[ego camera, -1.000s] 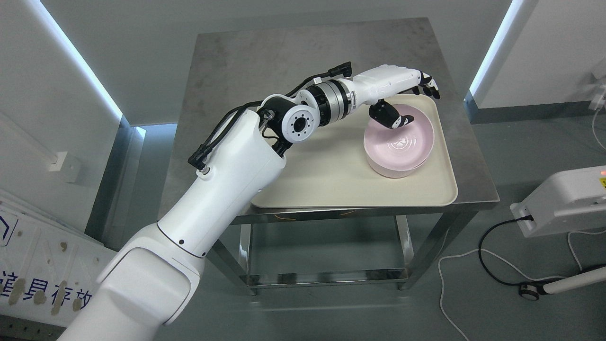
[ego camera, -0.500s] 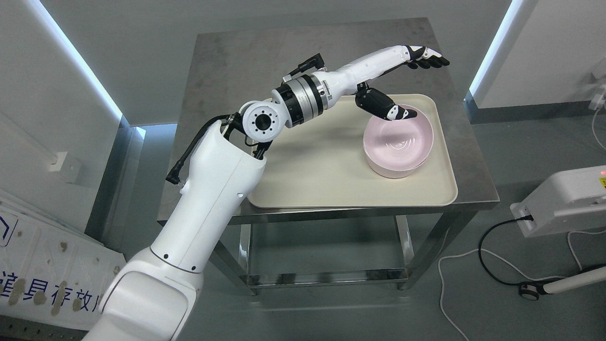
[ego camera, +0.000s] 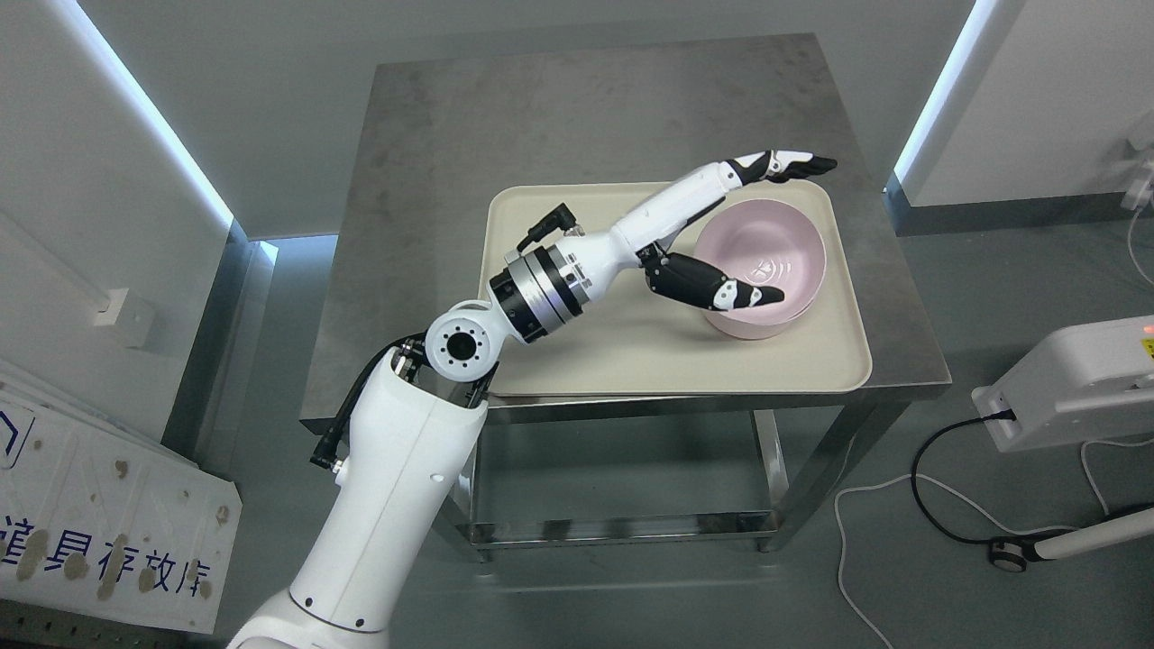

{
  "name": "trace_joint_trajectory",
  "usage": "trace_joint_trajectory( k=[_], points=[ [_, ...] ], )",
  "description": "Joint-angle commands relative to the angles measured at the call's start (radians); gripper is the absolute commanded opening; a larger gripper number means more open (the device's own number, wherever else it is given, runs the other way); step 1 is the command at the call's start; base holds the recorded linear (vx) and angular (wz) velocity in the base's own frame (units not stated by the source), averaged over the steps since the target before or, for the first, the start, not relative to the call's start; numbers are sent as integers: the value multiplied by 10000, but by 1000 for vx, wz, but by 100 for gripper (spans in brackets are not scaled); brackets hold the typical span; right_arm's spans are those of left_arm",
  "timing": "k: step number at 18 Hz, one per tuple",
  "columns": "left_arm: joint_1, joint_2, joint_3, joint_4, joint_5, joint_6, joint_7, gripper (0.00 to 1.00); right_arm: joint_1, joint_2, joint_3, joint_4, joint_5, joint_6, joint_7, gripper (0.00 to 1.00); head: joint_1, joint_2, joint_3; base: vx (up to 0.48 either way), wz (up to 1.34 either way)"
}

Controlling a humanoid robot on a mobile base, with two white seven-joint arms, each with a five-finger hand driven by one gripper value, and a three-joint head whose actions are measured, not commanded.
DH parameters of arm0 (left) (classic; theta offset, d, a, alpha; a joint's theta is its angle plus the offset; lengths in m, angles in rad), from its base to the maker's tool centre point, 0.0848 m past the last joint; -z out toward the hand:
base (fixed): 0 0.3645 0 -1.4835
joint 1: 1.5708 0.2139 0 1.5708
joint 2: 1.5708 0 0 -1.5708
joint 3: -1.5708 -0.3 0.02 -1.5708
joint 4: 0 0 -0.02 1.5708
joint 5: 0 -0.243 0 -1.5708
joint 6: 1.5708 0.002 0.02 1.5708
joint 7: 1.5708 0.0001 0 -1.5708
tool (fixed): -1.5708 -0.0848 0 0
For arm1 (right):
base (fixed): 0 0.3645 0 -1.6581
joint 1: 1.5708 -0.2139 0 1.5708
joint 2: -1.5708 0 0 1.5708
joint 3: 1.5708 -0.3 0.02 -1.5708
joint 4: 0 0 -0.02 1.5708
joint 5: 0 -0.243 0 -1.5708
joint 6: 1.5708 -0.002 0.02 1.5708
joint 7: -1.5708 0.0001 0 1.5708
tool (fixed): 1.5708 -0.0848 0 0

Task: Stack pink IKEA bowls on left shelf middle
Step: 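Lower the left hand to the rim of the stacked bowls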

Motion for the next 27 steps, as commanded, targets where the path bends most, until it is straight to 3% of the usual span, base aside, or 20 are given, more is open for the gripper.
trace_joint_trajectory(
  k=[1,6,12,19,27],
  points=[
    [773,172,-915,-1262,-2630,324,38,83,0,-175,-46,-175,-15,3,-2,100,0,0,0,0,0],
    [635,172,-685,-1278,-3554,1599,38,81,0,-175,-46,-175,-15,3,-2,100,0,0,0,0,0],
    [528,172,-470,-1293,-5119,2105,-252,78,0,-175,-46,-175,-15,3,-2,100,0,0,0,0,0],
    [-39,172,-562,-1201,-5749,2106,-361,63,0,-175,-46,-175,-15,3,-2,100,0,0,0,0,0],
    [175,172,-1482,-1017,-6408,2014,-453,62,0,-175,-46,-175,-15,3,-2,100,0,0,0,0,0]
  ],
)
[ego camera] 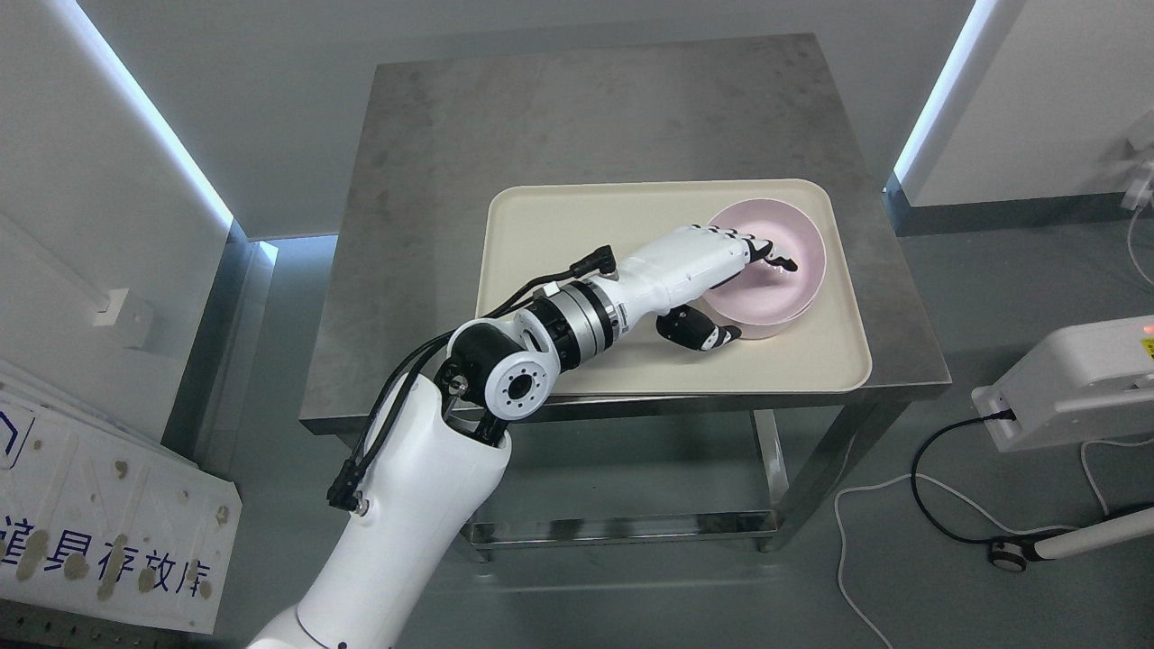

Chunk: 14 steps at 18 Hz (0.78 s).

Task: Stack pink IKEA bowls on left shelf middle
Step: 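Lower the left hand to the rim of the stacked bowls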

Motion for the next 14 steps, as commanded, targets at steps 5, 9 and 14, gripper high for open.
trace_joint_trajectory(
  k=[5,9,14],
  points=[
    [-46,174,-694,709,-857,-29,-15,57,0,-174,-46,-175,-15,3,-2,100,0,0,0,0,0],
    [-62,174,-357,847,-857,-44,0,47,0,-174,-46,-175,-15,3,-2,100,0,0,0,0,0],
    [-46,174,-127,878,-827,-396,-15,27,0,-174,-46,-175,-15,3,-2,100,0,0,0,0,0]
  ],
)
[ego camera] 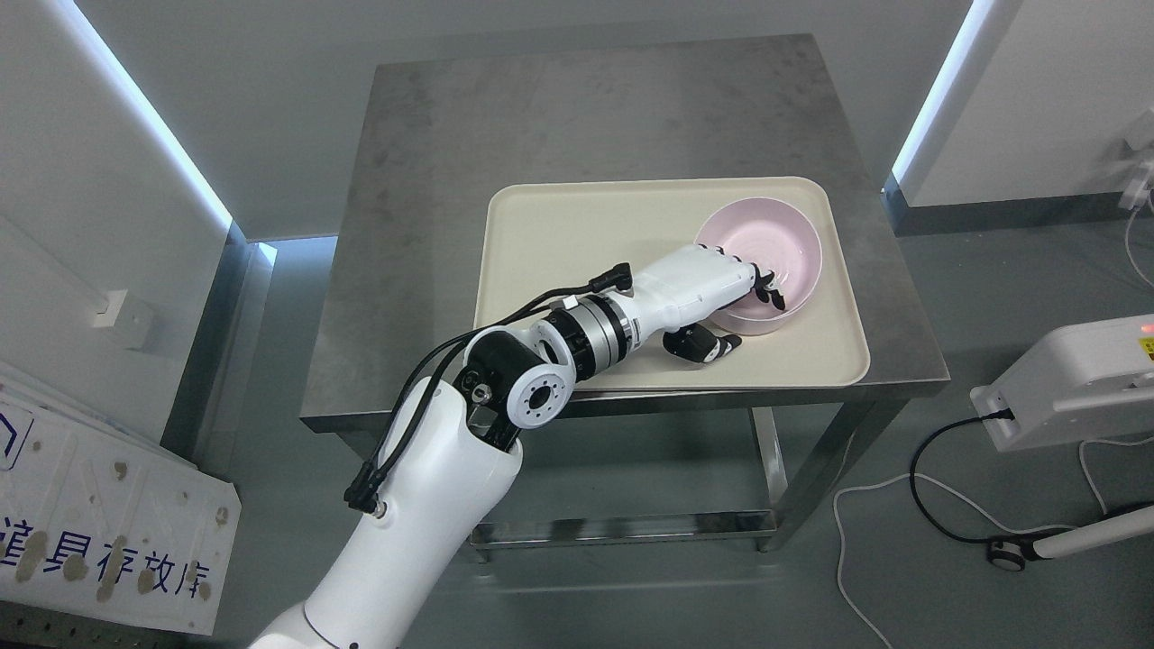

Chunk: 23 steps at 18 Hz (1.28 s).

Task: Stack pink IKEA bowls on left shelf middle
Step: 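Lower the left hand to the rim of the stacked bowls, then grip the stacked bowls' rim with the left hand and lift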

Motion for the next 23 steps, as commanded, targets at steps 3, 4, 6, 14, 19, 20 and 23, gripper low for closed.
trace_joint_trajectory(
  k=[3,4,6,14,19,20,23],
  points=[
    [9,179,653,401,35,-764,-76,10,0,-175,-46,-175,-15,3,-2,100,0,0,0,0,0],
    [9,179,822,416,51,-1055,-91,4,0,-175,-46,-175,-15,3,-2,100,0,0,0,0,0],
    [9,179,1159,416,112,-1364,-91,0,0,-175,-46,-175,-15,3,-2,100,0,0,0,0,0],
    [-6,179,2632,293,740,-2390,1,0,0,-175,-46,-175,-15,3,-2,100,0,0,0,6,-6],
    [-6,179,3582,247,1215,-3755,-76,0,0,-175,-46,-175,-15,3,-2,100,0,0,0,0,0],
    [-6,179,3767,247,1338,-3985,-76,1,0,-175,-46,-175,-15,3,-2,100,0,0,0,0,0],
    [86,179,4289,217,1416,-4829,-106,1,0,-175,-46,-175,-15,3,-2,100,0,0,0,0,0]
  ],
)
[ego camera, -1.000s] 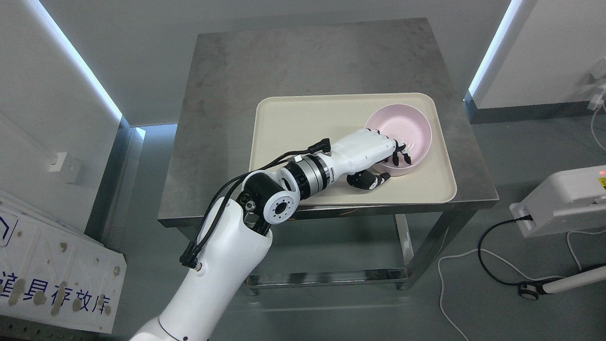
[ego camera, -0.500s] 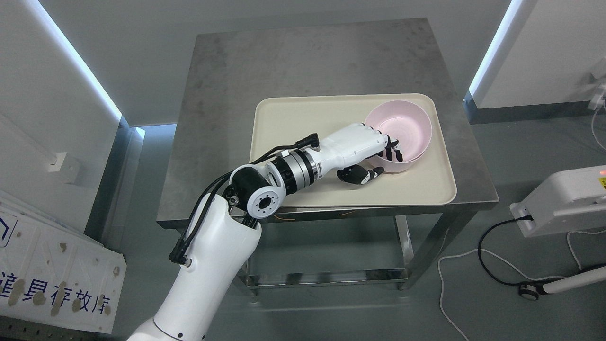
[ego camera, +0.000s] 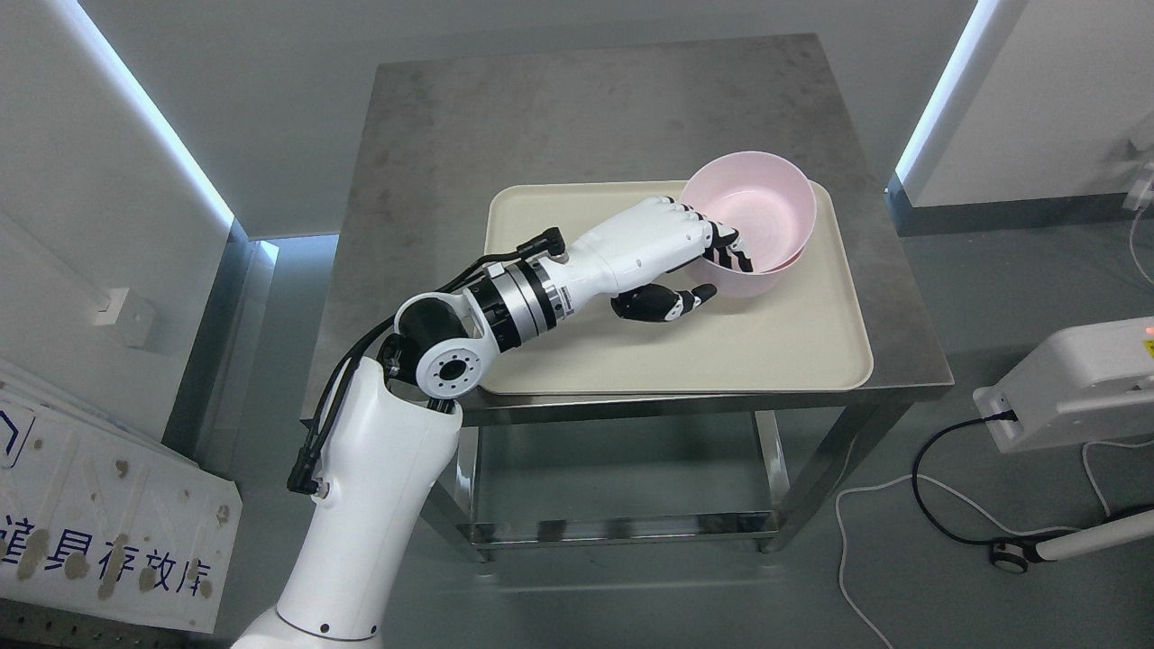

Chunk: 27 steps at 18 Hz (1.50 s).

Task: Stack pink IKEA bowls on left shelf middle
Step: 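Grip the stacked bowls' rim with the left hand and lift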

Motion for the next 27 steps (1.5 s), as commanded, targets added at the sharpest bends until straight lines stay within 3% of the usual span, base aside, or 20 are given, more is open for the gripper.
trace_joint_trajectory(
  k=[1,7,13,19,27],
  points=[
    [112,173,1763,-105,342,-862,-29,1,0,-174,-46,-175,-15,4,-4,100,0,0,0,0,0],
    [419,173,1948,-427,403,-1185,-75,1,0,-174,-46,-175,-15,4,-4,100,0,0,0,0,0],
    [893,173,2407,-733,754,-2472,-610,1,0,-174,-46,-175,-15,4,-4,100,0,0,0,-40,-56],
    [1231,173,4155,-826,1521,-2521,-1761,2,0,-174,-46,-175,-15,4,-4,100,0,0,0,-96,-88],
    [2076,173,4295,-1010,2106,-2521,-1839,0,0,-174,-46,-175,-15,4,-4,100,0,0,0,-194,-59]
  ],
)
